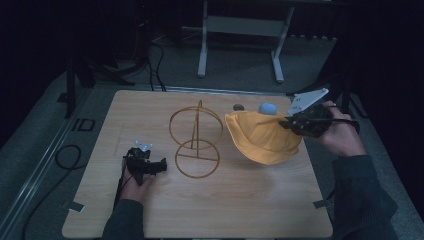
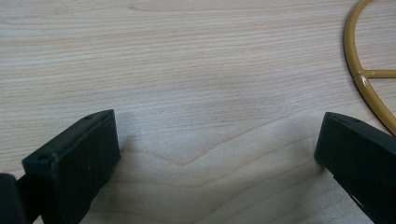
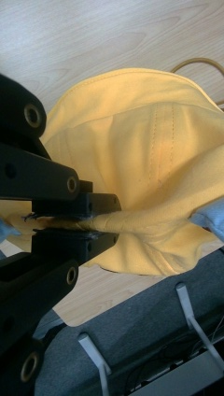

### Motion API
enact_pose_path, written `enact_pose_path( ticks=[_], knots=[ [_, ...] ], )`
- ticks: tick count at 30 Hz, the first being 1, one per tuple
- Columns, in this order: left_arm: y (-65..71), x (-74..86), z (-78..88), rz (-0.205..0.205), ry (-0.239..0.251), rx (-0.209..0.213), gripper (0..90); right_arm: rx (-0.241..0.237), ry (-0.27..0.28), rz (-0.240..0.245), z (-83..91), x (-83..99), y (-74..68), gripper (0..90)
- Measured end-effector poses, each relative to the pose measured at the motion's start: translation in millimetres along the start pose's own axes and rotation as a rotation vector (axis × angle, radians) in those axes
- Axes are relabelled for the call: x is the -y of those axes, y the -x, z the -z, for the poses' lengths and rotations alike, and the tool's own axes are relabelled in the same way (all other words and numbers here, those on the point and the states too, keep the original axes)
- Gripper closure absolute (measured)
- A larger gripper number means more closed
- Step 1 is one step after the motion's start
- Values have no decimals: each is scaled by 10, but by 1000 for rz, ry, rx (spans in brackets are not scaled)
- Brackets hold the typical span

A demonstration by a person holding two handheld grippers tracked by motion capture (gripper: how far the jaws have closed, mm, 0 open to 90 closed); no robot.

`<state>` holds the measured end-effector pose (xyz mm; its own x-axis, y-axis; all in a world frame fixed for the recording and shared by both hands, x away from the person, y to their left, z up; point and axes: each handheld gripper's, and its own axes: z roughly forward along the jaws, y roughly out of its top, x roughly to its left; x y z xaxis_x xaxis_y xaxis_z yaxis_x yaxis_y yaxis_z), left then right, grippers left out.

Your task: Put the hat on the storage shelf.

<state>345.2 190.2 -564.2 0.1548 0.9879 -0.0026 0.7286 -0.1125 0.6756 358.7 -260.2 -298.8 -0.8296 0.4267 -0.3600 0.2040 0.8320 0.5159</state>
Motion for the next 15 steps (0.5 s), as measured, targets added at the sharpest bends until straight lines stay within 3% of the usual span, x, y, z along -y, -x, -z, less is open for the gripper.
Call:
enact_pose_path(
  ticks=[15],
  knots=[
    [1, 0, -1, 0, 0, 0, 0, 11, 46, -28, 17, -63, 52, 839]
  ],
)
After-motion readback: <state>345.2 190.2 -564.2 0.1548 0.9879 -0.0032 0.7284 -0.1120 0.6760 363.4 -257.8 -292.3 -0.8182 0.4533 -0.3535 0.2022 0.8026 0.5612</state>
